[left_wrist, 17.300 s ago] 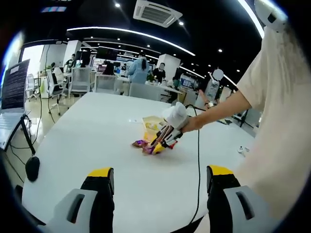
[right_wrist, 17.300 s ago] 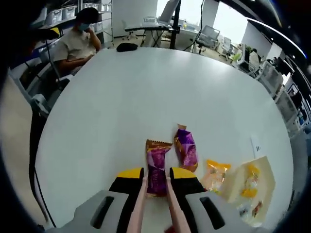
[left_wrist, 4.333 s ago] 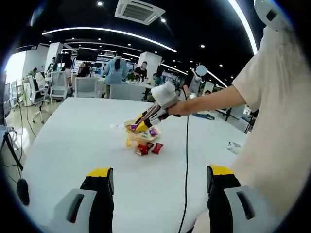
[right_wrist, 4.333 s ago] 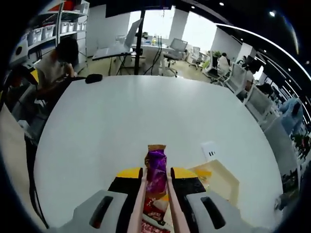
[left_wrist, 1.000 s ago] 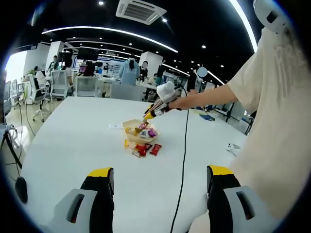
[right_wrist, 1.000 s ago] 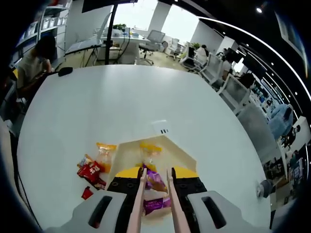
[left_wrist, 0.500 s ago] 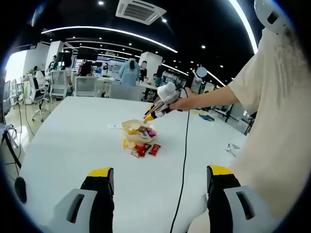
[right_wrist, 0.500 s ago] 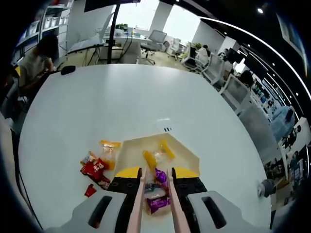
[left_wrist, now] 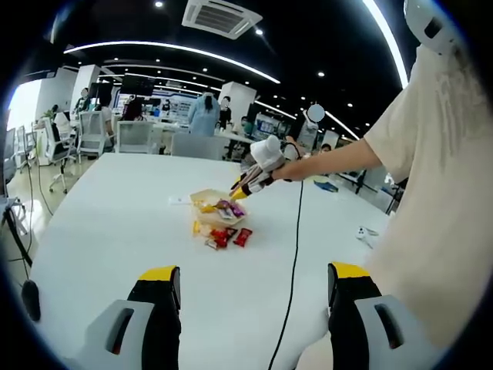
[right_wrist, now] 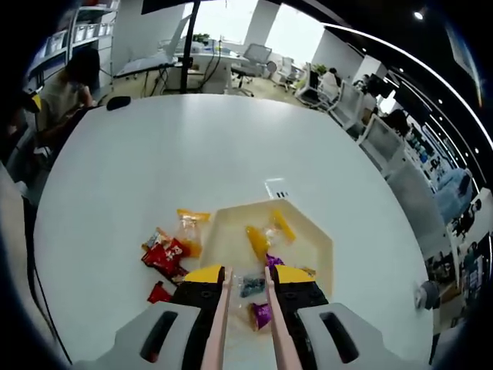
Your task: Place the target food into the container with the food tongs after gripping and lifting it, then release it inside without dropping or visibly crushing the food.
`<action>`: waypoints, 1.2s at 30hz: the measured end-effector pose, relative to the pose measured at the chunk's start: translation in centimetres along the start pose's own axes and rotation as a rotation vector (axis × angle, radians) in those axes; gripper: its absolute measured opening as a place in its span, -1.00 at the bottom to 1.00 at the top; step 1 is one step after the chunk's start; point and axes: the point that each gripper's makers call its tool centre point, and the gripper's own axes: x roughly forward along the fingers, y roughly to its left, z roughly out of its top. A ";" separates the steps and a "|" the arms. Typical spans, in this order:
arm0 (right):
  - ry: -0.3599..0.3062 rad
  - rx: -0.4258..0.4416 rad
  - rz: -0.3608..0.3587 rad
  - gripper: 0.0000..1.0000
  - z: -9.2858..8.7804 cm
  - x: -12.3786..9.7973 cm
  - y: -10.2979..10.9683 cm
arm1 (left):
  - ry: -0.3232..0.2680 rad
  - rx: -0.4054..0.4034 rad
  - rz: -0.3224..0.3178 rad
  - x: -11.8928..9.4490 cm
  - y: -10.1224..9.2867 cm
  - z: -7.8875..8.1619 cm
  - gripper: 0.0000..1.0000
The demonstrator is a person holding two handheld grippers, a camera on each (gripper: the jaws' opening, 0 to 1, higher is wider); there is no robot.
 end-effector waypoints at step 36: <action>-0.018 -0.033 0.067 -0.52 -1.7 -2.4 6.9 | 0.005 0.022 -0.033 0.7 -0.8 0.4 0.56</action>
